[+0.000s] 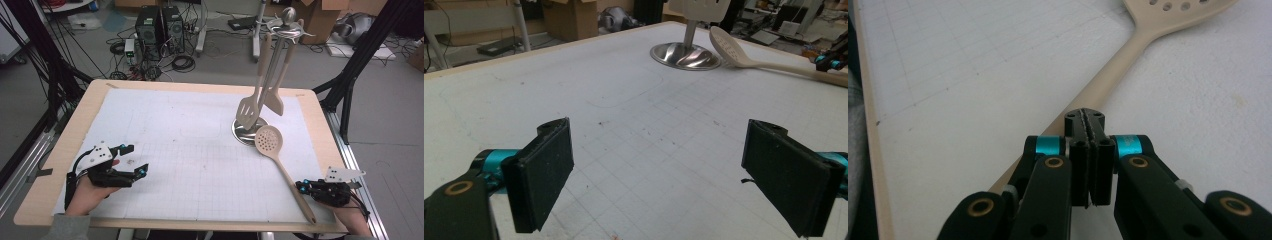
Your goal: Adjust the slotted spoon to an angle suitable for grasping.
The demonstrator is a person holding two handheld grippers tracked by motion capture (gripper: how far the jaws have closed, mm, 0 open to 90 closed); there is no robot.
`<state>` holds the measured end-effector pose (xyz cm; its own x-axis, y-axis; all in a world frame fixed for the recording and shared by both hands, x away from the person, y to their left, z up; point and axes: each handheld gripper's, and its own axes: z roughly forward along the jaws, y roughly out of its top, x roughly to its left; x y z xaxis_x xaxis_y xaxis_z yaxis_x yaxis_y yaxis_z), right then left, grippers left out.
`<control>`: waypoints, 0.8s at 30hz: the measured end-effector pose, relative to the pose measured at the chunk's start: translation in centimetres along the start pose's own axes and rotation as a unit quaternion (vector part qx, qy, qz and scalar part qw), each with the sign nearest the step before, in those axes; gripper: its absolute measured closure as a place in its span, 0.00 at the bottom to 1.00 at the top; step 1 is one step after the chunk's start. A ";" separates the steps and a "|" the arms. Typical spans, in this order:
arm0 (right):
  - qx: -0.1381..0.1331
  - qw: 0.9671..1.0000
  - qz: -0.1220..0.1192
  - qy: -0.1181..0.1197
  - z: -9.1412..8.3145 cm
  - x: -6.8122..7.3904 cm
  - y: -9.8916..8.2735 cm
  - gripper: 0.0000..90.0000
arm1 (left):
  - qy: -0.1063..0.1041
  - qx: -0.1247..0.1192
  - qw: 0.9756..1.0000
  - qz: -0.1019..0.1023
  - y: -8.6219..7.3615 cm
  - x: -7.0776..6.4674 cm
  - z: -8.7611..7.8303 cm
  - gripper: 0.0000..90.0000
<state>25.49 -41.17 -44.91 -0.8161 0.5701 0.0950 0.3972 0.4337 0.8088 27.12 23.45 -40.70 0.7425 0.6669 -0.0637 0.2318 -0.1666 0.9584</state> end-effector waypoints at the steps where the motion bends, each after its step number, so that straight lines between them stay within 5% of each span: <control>1: 0.001 1.000 0.000 0.005 0.0 0.0 -0.1 1.00 | 0.000 0.000 1.000 0.000 0.0 0.0 0.0 0.15; 24: 0.029 0.998 -0.021 0.054 2.1 2.2 1.4 1.00 | -0.001 0.001 1.000 -0.001 0.0 0.0 0.0 0.15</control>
<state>25.16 -37.87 -44.84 -0.8712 0.4744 0.1263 0.3834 0.4968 0.7786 27.14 23.43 -40.71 0.7439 0.6651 -0.0656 0.2345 -0.1678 0.9575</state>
